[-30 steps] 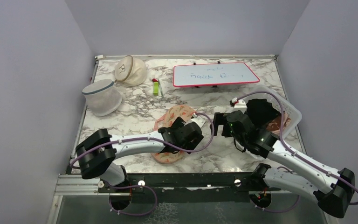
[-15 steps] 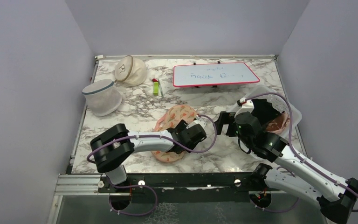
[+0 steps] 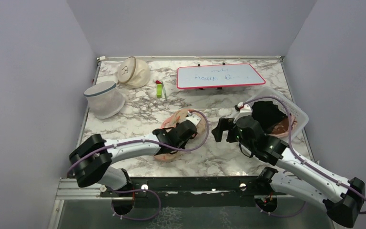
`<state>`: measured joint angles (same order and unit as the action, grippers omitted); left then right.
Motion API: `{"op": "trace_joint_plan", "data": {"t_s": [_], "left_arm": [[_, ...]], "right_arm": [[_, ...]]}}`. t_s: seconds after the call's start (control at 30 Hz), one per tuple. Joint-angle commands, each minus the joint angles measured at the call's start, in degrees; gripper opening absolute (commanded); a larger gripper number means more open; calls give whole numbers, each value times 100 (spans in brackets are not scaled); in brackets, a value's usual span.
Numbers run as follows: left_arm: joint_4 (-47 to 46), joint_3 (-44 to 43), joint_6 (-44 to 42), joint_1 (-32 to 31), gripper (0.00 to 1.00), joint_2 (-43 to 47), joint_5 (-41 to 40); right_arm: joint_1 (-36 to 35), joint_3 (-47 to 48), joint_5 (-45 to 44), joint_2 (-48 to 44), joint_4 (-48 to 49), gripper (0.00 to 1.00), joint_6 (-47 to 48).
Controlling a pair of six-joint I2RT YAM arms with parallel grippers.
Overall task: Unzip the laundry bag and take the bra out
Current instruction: Pick up the laundry bag at the center of the board, then unzip the laundry bag at the center of the board.
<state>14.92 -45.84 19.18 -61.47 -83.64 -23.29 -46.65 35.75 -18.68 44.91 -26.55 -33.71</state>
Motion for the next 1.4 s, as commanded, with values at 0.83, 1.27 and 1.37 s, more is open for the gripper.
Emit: {"op": "trace_joint_plan", "data": {"t_s": [0.83, 1.27, 1.37], "left_arm": [[-790, 911, -219, 1291, 0, 2557, 2437], [-885, 1058, -274, 1304, 0, 3023, 2457], [-878, 1058, -274, 1304, 0, 3021, 2487]], "right_arm": [[1123, -966, 4660, 707, 4379, 85, 2501], [1275, -1238, 3427, 494, 4232, 69, 2327], [1553, -1321, 4449, 769, 4837, 65, 2224]]}}
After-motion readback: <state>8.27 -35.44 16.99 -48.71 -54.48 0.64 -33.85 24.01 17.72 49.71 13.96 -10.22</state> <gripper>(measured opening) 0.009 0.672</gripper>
